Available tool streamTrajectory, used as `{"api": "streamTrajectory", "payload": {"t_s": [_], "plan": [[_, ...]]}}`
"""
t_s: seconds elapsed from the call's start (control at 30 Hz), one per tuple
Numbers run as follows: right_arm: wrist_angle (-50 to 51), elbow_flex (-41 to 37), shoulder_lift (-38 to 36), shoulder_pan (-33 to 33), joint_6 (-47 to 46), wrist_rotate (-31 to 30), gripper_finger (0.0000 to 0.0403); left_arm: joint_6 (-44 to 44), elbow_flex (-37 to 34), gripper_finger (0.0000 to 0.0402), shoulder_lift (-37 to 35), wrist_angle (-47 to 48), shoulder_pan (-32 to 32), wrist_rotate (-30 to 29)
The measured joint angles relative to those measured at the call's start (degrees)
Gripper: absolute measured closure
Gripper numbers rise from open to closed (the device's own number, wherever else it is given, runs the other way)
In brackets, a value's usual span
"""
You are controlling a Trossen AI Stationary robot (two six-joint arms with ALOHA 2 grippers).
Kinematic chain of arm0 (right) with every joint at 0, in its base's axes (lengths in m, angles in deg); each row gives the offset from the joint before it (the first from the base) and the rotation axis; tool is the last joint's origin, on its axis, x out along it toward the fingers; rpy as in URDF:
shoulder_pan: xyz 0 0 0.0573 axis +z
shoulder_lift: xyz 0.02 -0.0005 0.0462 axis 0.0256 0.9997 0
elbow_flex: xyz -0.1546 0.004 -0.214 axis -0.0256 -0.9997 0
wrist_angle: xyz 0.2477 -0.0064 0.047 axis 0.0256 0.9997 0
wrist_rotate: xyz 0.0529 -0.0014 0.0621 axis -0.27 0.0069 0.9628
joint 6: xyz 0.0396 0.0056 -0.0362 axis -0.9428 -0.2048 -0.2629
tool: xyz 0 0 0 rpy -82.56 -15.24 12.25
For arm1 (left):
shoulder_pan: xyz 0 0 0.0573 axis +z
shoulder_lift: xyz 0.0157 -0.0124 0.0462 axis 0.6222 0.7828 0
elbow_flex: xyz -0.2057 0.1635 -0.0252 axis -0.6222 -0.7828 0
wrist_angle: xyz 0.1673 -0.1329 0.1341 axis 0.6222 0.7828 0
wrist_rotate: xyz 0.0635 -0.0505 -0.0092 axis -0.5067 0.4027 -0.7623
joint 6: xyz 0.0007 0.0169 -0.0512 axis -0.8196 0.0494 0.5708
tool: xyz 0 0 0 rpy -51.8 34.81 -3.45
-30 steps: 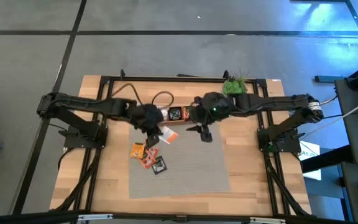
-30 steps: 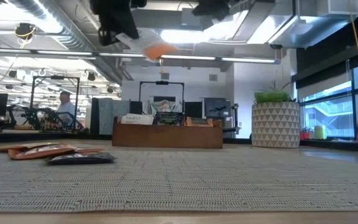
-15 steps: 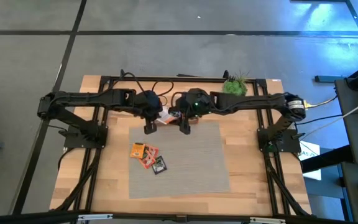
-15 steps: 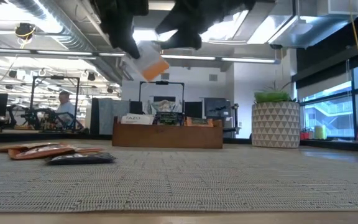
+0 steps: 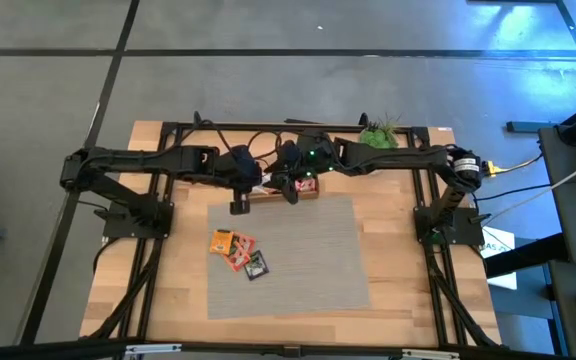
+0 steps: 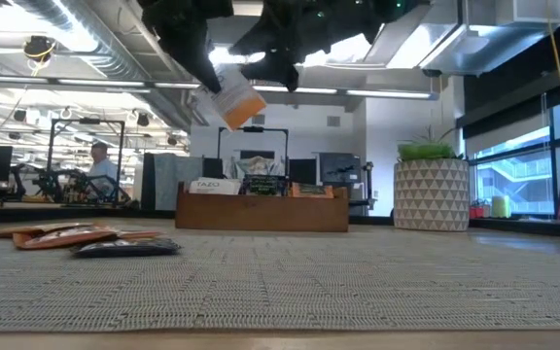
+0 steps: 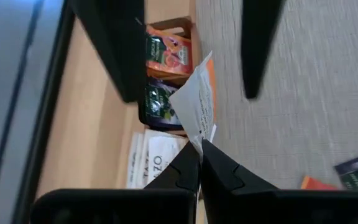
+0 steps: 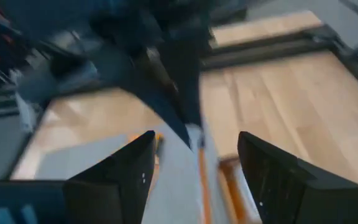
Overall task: Pick & Place Tea
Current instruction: Put the white tea bag into the left section of the wooden organizer
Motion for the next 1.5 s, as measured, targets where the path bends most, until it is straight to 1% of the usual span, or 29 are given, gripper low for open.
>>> {"api": "streamTrajectory", "payload": {"t_s": [0.13, 0.27, 0.4, 0.63, 0.93, 1.13, 1.3, 1.4, 1.5], "plan": [[-0.1, 0.0, 0.9, -0.4, 0.5, 0.6, 0.0193, -1.7, 0.0, 0.0398, 0.0, -0.8, -0.9, -2.7], [-1.3, -0.1, 0.9, -0.5, 0.6, 1.2, 0.0215, -1.8, 0.0, 0.0398, 0.0, -0.7, -0.9, -3.0], [-2.2, -0.1, 0.9, -0.5, -0.7, 1.3, 0.0254, -1.4, 0.0, 0.0398, 0.0, -0.7, -0.9, -3.0], [-1.8, -0.1, 0.9, -0.5, -0.4, 1.7, 0.0327, -1.3, 0.0, 0.0398, 0.0, -0.7, -0.9, -3.2], [-1.6, -0.1, 0.9, -0.5, -0.4, 1.8, 0.0395, -1.1, 0.0, 0.0395, 0.0, -0.7, -0.9, -3.2], [-1.4, -0.1, 0.9, -0.5, -2.0, 1.7, 0.0398, -1.0, 0.0, 0.0388, 0.0, -0.7, -0.9, -3.0], [-0.8, -0.1, 0.9, -0.6, -1.9, 1.7, 0.0400, 2.9, 0.0, 0.0385, 0.0, 0.3, -0.9, -2.1], [-0.4, -0.1, 0.9, -0.8, -1.9, 1.7, 0.0400, 3.8, 0.0, 0.0371, -0.2, 1.6, -0.9, 1.0], [0.1, -0.1, 0.8, -1.5, -2.1, 1.8, 0.0401, 5.6, 0.0, 0.0348, -1.2, 2.7, -0.9, 2.4]]}}
